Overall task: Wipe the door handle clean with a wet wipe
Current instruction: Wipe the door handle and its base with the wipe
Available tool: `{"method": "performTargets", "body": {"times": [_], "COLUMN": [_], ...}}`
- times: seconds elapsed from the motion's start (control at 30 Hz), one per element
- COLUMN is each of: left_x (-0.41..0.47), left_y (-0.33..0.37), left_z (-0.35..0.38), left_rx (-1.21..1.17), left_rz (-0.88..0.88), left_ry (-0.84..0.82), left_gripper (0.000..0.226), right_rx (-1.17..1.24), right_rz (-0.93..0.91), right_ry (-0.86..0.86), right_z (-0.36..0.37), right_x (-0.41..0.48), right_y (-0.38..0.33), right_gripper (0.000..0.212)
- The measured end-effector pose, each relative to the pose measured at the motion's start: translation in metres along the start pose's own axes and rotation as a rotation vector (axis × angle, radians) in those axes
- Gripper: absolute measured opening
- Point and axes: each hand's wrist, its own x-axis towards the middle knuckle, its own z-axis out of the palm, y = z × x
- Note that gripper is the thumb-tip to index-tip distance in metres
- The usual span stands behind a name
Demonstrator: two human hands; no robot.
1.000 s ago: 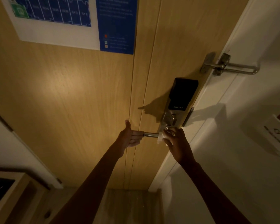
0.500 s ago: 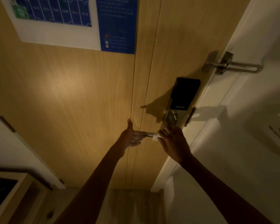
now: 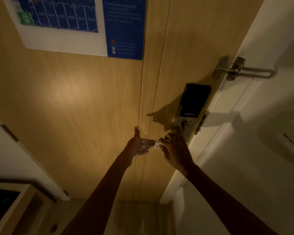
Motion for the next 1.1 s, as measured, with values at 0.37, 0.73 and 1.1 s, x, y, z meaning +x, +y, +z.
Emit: {"method": "performTargets", "body": {"times": [0.37,0.73,1.1], "left_x": [-0.005,-0.002,-0.001], "left_y": [0.002,0.004,0.006], "left_z": [0.003,0.004,0.007], "left_rx": [0.007,-0.052,-0.032], "left_rz": [0.024,-0.030,-0.063], "left_ry": [-0.006,-0.024,-0.009], "left_gripper": [0.088,0.087,0.055], "right_rx": [0.006,0.025,0.151], "right_rz": [-0.036,-0.016,0.030], "right_ry": [-0.068,-0.081,-0.086], "right_z": [-0.004,-0.006,0.001], "right_x": [0.001,-0.003,-0.001], "right_y": [0.016,0.004,-0.006], "right_gripper": [0.016,0.035,0.026]}}
